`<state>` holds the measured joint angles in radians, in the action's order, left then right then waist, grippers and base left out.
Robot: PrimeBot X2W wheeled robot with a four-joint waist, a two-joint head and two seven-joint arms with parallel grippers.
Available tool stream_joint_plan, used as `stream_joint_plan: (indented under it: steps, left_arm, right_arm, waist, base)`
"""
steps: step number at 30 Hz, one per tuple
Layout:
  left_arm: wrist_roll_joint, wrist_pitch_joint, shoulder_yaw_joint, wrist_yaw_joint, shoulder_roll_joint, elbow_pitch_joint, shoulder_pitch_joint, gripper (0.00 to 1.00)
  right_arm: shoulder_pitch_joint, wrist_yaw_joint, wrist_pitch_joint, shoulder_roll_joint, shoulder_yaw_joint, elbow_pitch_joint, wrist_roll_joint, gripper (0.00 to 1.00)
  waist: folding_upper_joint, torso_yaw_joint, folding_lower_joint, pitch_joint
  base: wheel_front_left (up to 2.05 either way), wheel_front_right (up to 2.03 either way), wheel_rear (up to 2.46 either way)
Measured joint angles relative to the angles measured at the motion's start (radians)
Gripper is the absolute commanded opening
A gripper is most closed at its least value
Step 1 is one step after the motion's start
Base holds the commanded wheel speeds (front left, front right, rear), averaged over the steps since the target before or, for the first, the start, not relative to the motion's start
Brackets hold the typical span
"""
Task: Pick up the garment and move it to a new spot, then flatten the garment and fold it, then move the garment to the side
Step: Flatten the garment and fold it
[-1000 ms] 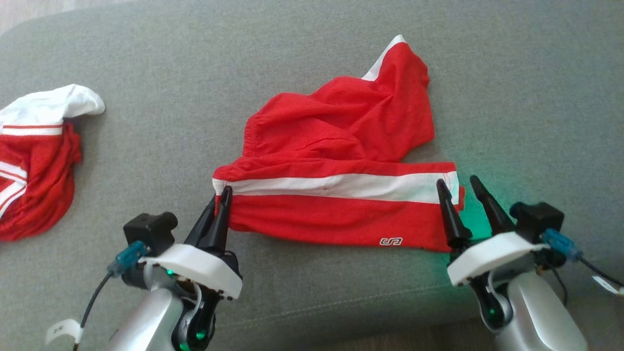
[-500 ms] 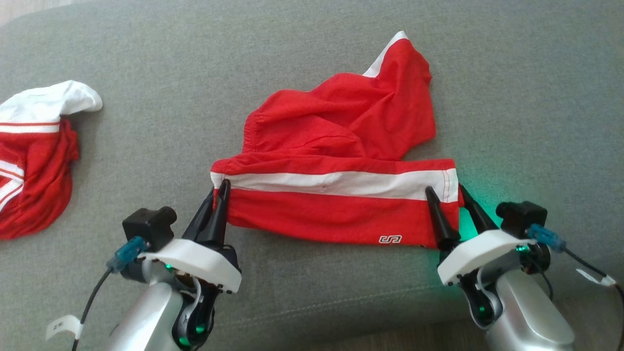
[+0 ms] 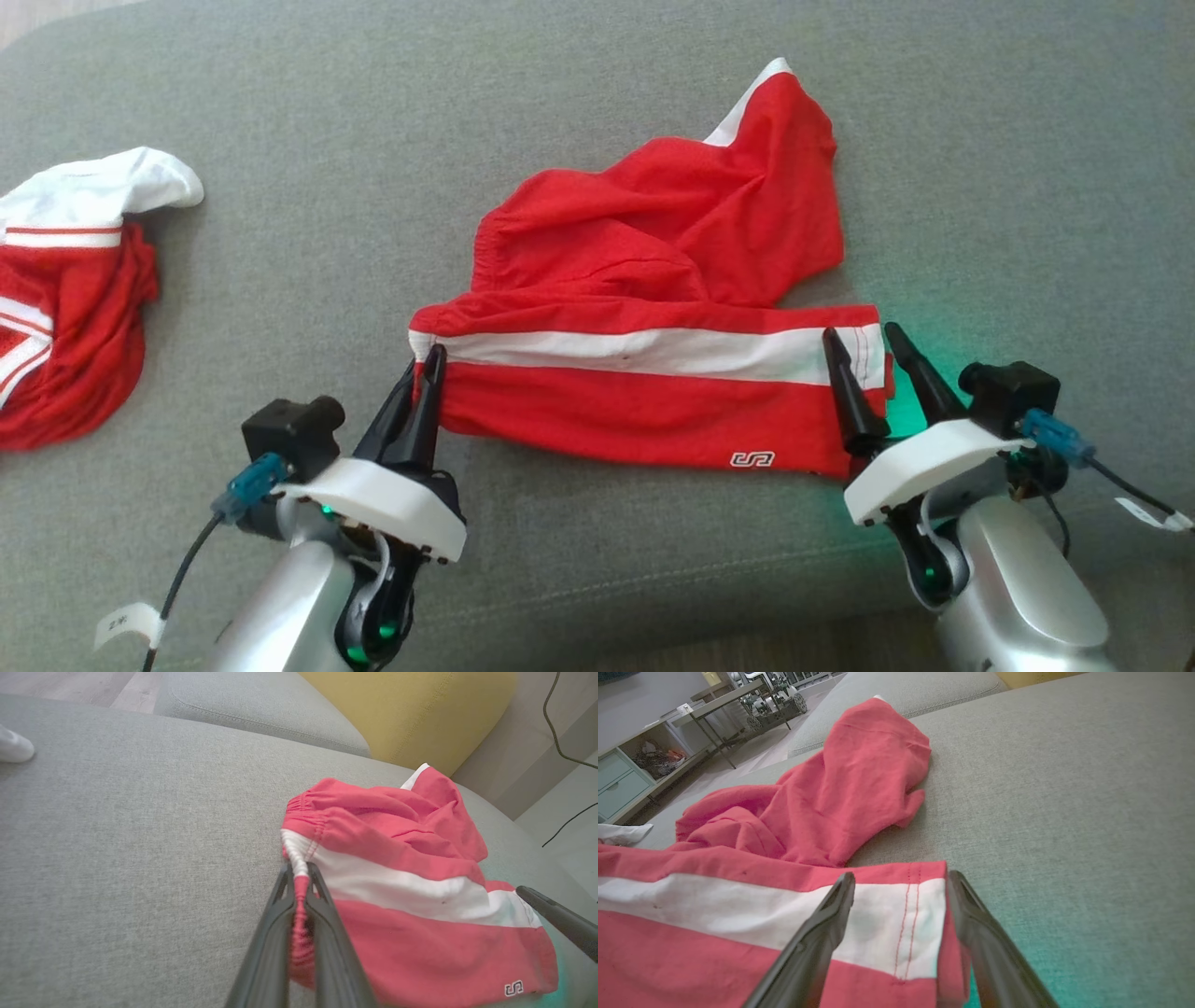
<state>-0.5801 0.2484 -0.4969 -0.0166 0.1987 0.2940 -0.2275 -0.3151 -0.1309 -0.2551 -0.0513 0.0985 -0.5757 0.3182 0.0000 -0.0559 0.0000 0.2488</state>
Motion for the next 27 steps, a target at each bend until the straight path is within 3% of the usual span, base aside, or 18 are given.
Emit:
stream_joint_plan:
  steps: [17, 19, 20, 21, 22, 27]
  left_arm:
    - [0.016, 0.000, 0.021, 0.009, -0.012, 0.005, -0.001, 0.00]
    - [0.016, 0.000, 0.021, 0.010, -0.014, 0.006, -0.001, 0.00]
    - [0.017, 0.000, 0.022, 0.012, -0.015, 0.007, -0.001, 0.00]
    - [0.017, 0.000, 0.022, 0.013, -0.015, 0.008, -0.002, 0.00]
    - [0.017, 0.000, 0.023, 0.013, -0.015, 0.009, -0.002, 0.00]
    - [0.026, 0.000, 0.029, 0.014, -0.018, 0.010, -0.002, 0.00]
  right_arm:
    - [-0.003, 0.000, 0.000, 0.000, 0.029, -0.067, 0.061, 0.97]
    - [-0.004, 0.000, 0.000, 0.000, 0.030, -0.068, 0.062, 0.67]
    - [-0.004, 0.000, 0.000, -0.001, 0.030, -0.070, 0.062, 0.47]
    - [-0.004, 0.000, 0.000, -0.001, 0.031, -0.073, 0.062, 0.13]
    - [-0.004, 0.000, 0.000, -0.001, 0.034, -0.076, 0.067, 0.00]
    - [-0.004, 0.000, 0.000, -0.001, 0.027, -0.072, 0.064, 0.00]
  waist:
    - [0.0000, 0.013, 0.0000, 0.009]
    - [0.0000, 0.015, 0.0000, 0.009]
    - [0.0000, 0.016, 0.0000, 0.009]
    - [0.0000, 0.017, 0.0000, 0.009]
    - [0.0000, 0.017, 0.0000, 0.009]
    - [0.0000, 0.015, 0.0000, 0.003]
  base:
    - [0.00, 0.00, 0.00]
    - [0.00, 0.00, 0.00]
    - [0.00, 0.00, 0.00]
    - [0.00, 0.00, 0.00]
    - [0.00, 0.00, 0.00]
    - [0.00, 0.00, 0.00]
